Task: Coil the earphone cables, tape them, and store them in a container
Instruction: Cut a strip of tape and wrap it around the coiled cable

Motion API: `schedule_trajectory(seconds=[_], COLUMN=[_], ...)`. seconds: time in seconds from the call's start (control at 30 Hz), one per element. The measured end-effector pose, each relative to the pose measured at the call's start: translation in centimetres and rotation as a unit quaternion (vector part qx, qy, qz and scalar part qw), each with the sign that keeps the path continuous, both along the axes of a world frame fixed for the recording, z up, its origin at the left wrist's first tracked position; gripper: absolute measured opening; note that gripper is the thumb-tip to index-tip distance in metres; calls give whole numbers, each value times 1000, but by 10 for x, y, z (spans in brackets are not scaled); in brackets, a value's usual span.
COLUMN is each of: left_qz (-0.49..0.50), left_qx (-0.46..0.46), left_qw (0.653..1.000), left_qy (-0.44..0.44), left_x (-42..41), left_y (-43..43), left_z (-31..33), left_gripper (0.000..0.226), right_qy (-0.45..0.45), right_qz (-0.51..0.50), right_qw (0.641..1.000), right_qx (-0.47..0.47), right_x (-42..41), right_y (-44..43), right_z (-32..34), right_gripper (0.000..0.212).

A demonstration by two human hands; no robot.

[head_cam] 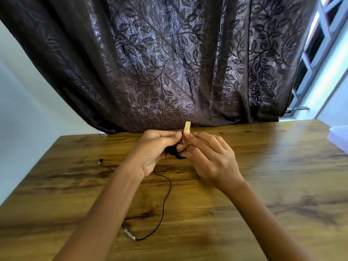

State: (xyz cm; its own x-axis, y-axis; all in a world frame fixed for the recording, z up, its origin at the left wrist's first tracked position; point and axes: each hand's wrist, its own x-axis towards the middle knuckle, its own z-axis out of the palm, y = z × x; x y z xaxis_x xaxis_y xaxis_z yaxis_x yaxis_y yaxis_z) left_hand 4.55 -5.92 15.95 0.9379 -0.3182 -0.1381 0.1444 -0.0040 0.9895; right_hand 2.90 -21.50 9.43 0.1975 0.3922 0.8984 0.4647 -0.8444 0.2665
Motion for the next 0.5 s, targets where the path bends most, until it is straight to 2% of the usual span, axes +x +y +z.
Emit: schedule_trajectory(seconds=[0.03, 0.1, 0.17, 0.2, 0.23, 0.27, 0.33, 0.37, 0.4, 0.43, 0.5], left_qz=[5, 18, 16, 10, 5, 2, -4, -6, -9, -9, -7], left_qx=[7, 20, 24, 26, 27, 27, 31, 34, 35, 35, 37], left_qw=[1000, 1000, 1000, 1000, 1000, 1000, 1000, 999, 999, 999, 999], left_qy=[2, 8, 9, 7, 5, 4, -1, -4, -6, -8, -10], left_x=[1, 2, 2, 1, 0, 0, -1, -1, -1, -1, -1], left_y=[0, 0, 1, 1, 1, 1, 2, 3, 3, 4, 4], left_z=[-1, -3, -4, -4, -4, -3, -1, 0, 0, 1, 1], left_gripper=[11, 10, 9, 9, 9, 9, 11, 11, 11, 11, 12], right_qy=[23, 92, 163, 197, 244, 308, 437, 483, 516, 535, 537], right_qz=[10, 53, 117, 150, 199, 258, 363, 382, 381, 376, 367], right_qw=[1000, 988, 948, 917, 872, 805, 639, 585, 563, 556, 557], right_qx=[17, 112, 247, 311, 375, 436, 518, 528, 521, 513, 516], right_x=[-1, -6, -9, -10, -9, -8, -6, -5, -4, -4, -3], right_y=[1, 5, 10, 12, 11, 10, 4, 0, -3, -4, -4], right_z=[0, 2, 8, 10, 13, 15, 17, 16, 15, 14, 16], right_gripper=[22, 25, 23, 22, 24, 30, 43, 49, 54, 56, 52])
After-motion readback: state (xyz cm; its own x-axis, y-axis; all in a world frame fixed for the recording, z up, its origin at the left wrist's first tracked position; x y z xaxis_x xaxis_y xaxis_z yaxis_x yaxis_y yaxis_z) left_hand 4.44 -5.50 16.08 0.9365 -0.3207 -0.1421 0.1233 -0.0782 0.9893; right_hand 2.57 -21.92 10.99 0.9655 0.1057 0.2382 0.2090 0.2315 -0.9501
